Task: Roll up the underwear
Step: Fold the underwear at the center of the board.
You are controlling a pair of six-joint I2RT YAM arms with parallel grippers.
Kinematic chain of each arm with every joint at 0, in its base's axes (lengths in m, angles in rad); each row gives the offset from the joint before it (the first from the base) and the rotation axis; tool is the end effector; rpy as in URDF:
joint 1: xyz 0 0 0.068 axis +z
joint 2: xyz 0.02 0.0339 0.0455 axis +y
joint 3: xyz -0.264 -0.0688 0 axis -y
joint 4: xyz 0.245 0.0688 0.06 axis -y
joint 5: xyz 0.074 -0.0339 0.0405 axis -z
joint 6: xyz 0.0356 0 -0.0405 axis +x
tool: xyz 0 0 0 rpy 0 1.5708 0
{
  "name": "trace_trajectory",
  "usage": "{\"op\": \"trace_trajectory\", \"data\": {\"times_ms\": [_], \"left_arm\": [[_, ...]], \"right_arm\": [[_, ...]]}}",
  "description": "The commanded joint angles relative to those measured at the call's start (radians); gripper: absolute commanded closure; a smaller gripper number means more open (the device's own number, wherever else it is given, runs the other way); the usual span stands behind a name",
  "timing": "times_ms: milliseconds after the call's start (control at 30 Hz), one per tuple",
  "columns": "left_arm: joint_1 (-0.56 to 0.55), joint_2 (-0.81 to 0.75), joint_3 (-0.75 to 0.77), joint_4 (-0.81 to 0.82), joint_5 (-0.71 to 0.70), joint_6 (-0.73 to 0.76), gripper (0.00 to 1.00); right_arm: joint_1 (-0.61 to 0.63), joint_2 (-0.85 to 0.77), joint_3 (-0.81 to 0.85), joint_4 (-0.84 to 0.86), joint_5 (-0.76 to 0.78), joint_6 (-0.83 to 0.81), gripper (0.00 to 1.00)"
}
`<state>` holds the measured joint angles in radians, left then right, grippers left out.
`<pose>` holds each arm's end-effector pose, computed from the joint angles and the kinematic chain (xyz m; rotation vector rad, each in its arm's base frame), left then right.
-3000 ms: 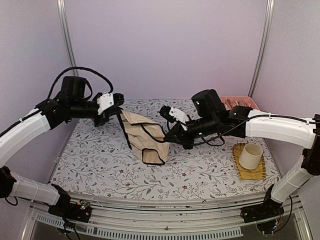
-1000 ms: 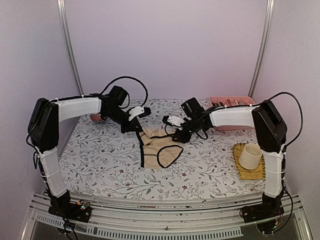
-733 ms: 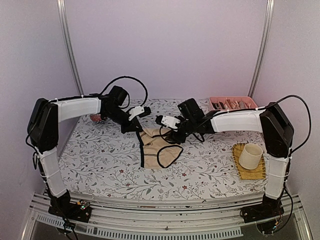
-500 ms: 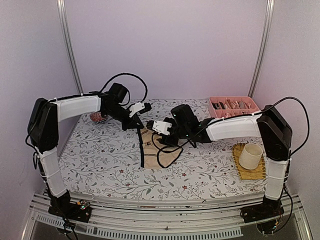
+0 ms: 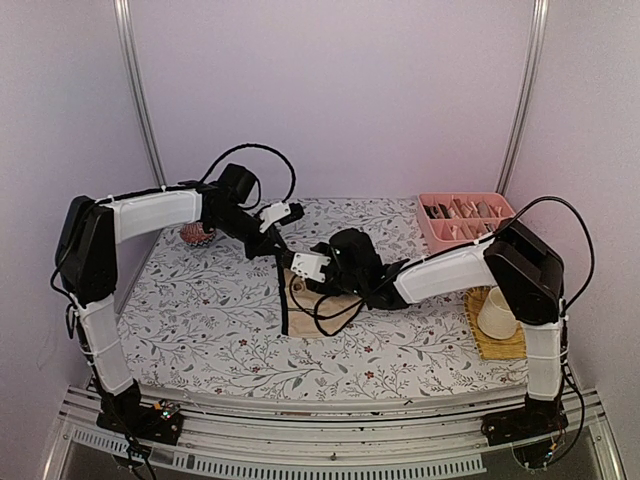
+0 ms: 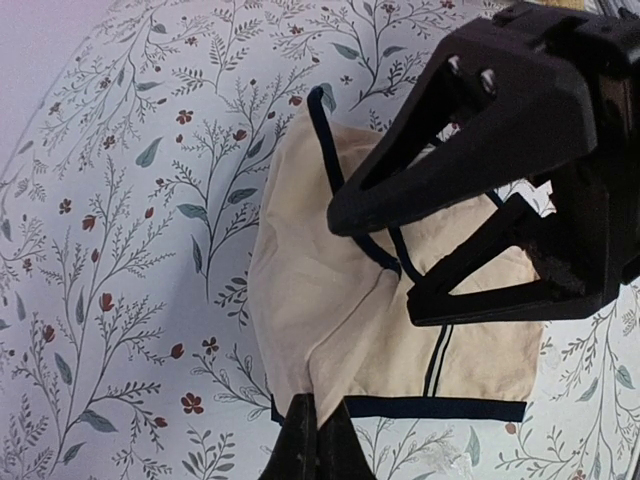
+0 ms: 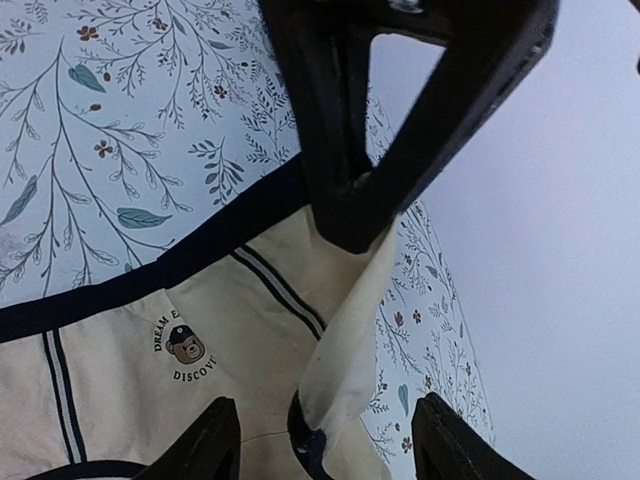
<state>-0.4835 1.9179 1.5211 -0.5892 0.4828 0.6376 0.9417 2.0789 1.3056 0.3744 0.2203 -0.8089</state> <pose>0.3617 -0.2086 0.2344 1.4695 1.9964 -0.5496 0.2804 0.3721 0.1737 -1.4101 1.3639 -0.1298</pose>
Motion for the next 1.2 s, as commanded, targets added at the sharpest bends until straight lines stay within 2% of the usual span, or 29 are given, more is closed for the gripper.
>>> {"op": "trace_trajectory", "data": {"times_ms": [0,167,333,400,533,633,833,1033,1167], "left_arm": [[-0.010,0.004,0.022,-0.008,0.013,-0.004,1.00],[-0.011,-0.005,0.012,-0.008,0.010,0.009,1.00],[-0.012,-0.018,-0.009,-0.008,0.015,0.030,1.00],[-0.012,-0.023,-0.017,-0.008,0.020,0.037,1.00],[-0.015,-0.032,-0.028,-0.008,0.026,0.048,1.00],[-0.018,-0.043,-0.044,-0.008,0.019,0.069,1.00],[-0.021,-0.102,-0.112,-0.003,0.010,0.162,0.99],[-0.051,-0.138,-0.181,0.016,0.019,0.226,0.95],[-0.086,-0.143,-0.219,0.024,-0.001,0.251,0.93]], "right_arm": [[0.020,0.050,-0.002,0.078,0.070,-0.030,0.45],[0.028,0.043,-0.012,0.104,0.085,-0.029,0.75],[0.031,0.039,-0.004,0.115,0.110,-0.023,0.80],[0.032,0.043,-0.001,0.114,0.112,-0.028,0.89],[0.034,0.040,0.000,0.095,0.119,-0.028,0.96],[0.037,0.007,-0.011,0.054,0.100,-0.020,0.98],[0.047,-0.081,0.012,-0.164,0.029,0.035,0.98],[0.070,-0.125,0.039,-0.373,0.009,0.075,0.98],[0.087,-0.137,0.033,-0.426,0.013,0.098,0.98]]}}
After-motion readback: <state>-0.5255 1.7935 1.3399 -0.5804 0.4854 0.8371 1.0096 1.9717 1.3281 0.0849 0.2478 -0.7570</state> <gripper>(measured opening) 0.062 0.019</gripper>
